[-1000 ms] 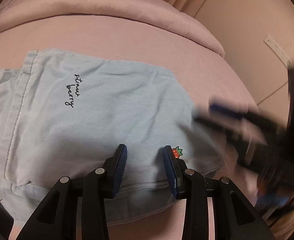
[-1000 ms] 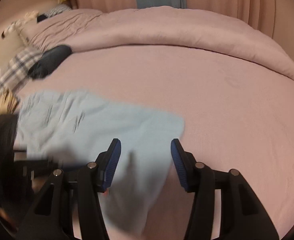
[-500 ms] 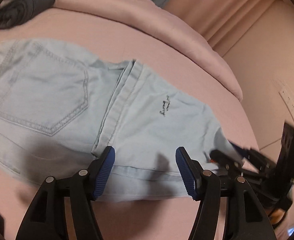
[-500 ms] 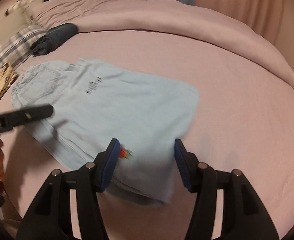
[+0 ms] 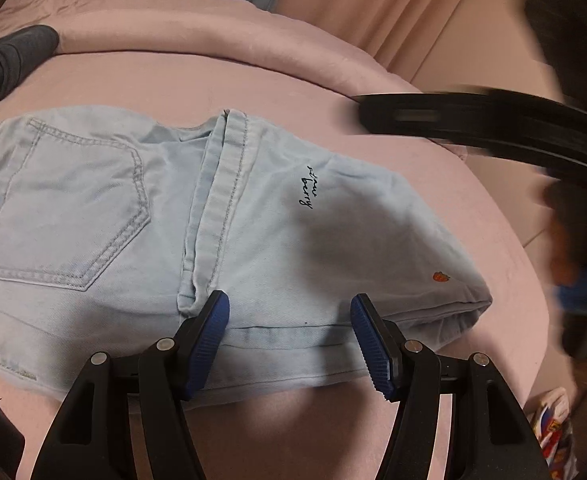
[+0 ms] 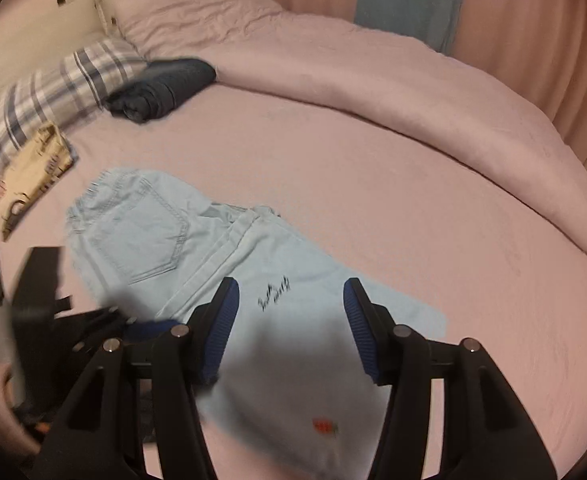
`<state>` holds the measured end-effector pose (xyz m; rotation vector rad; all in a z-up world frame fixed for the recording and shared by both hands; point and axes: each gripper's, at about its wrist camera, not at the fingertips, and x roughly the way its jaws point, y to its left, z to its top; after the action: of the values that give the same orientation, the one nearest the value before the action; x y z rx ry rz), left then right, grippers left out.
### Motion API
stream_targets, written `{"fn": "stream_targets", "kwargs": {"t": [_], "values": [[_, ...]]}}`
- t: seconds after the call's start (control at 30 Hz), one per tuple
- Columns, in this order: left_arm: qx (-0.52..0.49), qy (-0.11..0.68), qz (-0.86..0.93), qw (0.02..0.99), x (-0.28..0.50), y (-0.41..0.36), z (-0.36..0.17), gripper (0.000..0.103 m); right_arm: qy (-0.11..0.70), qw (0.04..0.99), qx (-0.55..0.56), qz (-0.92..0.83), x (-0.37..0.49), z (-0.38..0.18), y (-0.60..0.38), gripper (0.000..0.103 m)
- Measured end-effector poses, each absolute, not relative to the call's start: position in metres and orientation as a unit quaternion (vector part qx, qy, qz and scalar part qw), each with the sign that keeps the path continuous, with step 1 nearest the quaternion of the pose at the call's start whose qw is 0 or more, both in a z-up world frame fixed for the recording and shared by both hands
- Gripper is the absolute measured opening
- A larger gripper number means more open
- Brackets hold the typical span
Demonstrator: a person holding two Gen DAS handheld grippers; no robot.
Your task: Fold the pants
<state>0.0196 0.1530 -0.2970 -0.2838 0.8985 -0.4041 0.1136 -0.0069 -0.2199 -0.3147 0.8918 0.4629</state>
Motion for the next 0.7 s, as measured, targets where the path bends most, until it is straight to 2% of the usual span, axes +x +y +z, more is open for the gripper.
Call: {"fn": "stream_targets", "kwargs": {"t": [0.13,0.2,0.27,0.4,0.43,0.5,0.63,0.7], "values": [[-0.122,0.429,-0.189,0.875,0.019,0.146,-0.296,0.063,0.463,0.839,-0.14,0.25,0.163,-0.273,0.037,0.035],[-0.114,0.429,-0.187,0.876,0.021,0.143,-0.297,0.063,0.508,0.816,-0.152,0.231,0.191,-0.314,0.058,0.039],[-0.117,0.43,-0.189,0.875,0.019,0.144,-0.295,0.063,0.484,0.83,-0.137,0.241,0.195,-0.317,0.066,0.055],[-0.113,0.441,-0.192,0.87,0.019,0.142,-0.288,0.063,0.495,0.82,-0.165,0.234,0.188,-0.312,0.075,0.055],[-0.121,0.444,-0.189,0.868,0.019,0.143,-0.285,0.063,0.502,0.818,-0.161,0.23,0.185,-0.307,0.073,0.051],[-0.143,0.445,-0.176,0.867,0.017,0.154,-0.273,0.063,0.497,0.823,-0.127,0.242,0.173,-0.288,0.063,0.051],[-0.165,0.407,-0.147,0.886,-0.012,0.186,-0.254,0.065,0.465,0.843,-0.115,0.244,0.136,-0.256,0.037,0.053],[-0.207,0.387,-0.126,0.889,-0.028,0.216,-0.247,0.071,0.465,0.842,-0.113,0.249,0.116,-0.254,0.026,0.053]]}}
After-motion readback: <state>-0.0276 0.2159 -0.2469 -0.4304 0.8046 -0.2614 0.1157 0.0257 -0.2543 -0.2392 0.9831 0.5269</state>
